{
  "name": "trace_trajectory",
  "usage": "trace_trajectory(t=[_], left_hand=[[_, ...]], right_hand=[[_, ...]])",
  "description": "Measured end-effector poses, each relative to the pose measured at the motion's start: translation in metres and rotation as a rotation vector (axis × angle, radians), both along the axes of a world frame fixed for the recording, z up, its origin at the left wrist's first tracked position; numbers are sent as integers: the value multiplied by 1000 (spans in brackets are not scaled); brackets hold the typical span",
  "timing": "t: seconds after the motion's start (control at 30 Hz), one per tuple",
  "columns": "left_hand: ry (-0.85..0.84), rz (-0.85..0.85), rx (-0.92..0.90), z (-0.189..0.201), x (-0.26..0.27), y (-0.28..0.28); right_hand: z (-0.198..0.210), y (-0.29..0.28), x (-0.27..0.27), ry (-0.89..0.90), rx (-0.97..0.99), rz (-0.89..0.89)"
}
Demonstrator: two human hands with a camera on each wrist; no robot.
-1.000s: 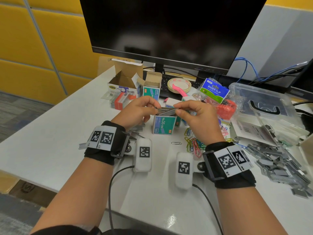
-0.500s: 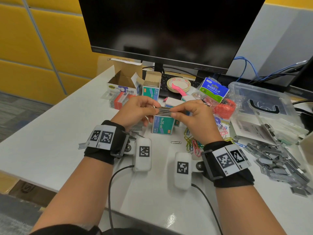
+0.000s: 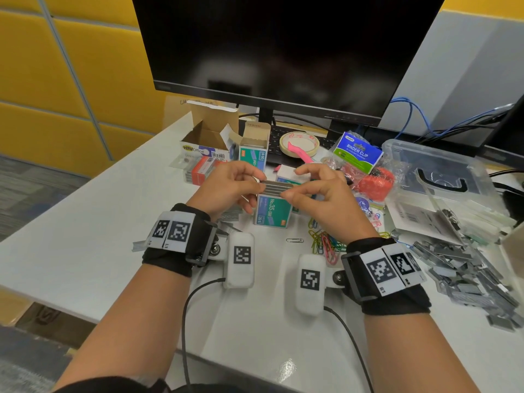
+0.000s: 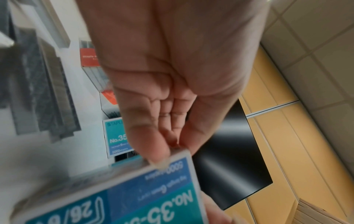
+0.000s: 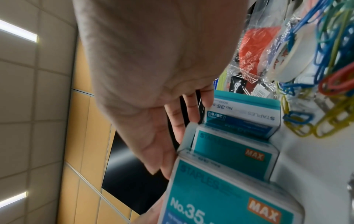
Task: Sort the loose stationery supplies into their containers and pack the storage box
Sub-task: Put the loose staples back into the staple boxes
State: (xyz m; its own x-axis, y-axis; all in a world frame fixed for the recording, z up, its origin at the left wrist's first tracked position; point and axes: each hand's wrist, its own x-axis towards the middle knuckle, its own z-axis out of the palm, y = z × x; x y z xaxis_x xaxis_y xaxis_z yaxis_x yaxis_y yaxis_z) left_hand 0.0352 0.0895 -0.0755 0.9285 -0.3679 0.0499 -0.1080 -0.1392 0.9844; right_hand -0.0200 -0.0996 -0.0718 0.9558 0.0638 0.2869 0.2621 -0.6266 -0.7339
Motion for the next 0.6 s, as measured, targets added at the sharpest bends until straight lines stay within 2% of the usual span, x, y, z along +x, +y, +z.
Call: trace_trajectory(t=[0.13, 0.23, 0.33, 0.5, 0.6], left_hand=[[16, -6, 3, -1, 1, -1], [99, 4, -61, 1, 0, -2], [141, 48, -38, -1, 1, -1], [139, 41, 51, -7, 2, -1], [115, 20, 78, -6, 2, -1]], right_hand=[[-1, 4, 0, -55, 57, -38], [1, 2, 2, -187, 175, -187], [1, -1, 4, -228, 148, -294], [-3, 3, 5, -196, 226, -238], [2, 7, 0, -190, 354, -160]])
